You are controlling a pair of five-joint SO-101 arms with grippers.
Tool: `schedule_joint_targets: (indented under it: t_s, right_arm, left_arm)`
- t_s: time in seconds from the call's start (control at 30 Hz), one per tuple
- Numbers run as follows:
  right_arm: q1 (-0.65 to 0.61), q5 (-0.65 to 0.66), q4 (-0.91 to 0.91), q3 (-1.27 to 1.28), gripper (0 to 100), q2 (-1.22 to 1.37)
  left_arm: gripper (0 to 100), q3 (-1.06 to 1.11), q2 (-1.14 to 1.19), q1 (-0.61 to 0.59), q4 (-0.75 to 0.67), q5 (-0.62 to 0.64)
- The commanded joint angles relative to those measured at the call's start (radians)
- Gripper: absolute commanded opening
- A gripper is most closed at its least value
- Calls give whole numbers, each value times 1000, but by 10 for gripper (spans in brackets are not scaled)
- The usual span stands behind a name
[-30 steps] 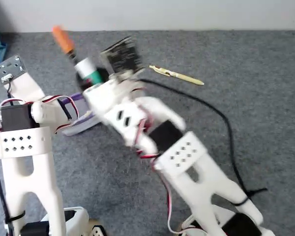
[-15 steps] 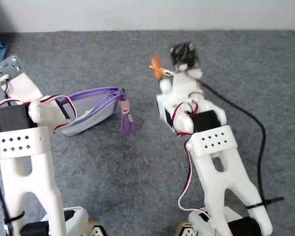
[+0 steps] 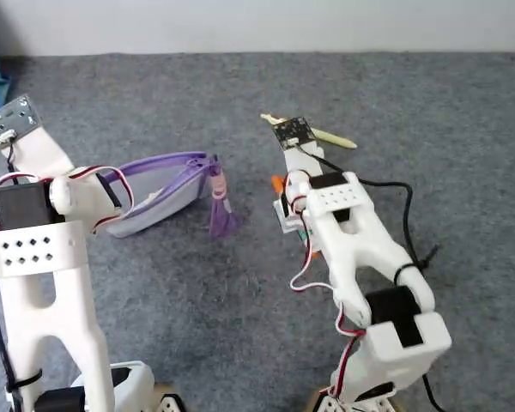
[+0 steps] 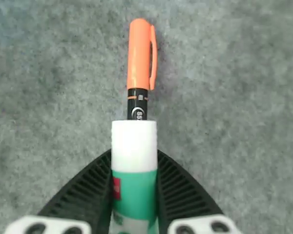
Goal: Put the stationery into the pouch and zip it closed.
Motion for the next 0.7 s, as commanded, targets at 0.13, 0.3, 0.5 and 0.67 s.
schedule_joint_targets:
  t_s: [0.13, 0.3, 0.5, 0.67]
  right_arm:
    - [19, 18, 45, -98, 171, 2]
    - [58, 20, 82, -100, 106, 2]
    - [62, 9, 255, -137, 122, 1]
    - [65, -38, 308, -203, 92, 5]
  left_arm:
    - [13, -10, 32, -5, 15, 8]
    - [13, -10, 32, -5, 15, 8]
    - [13, -10, 35, -5, 15, 8]
    - [13, -10, 40, -5, 15, 8]
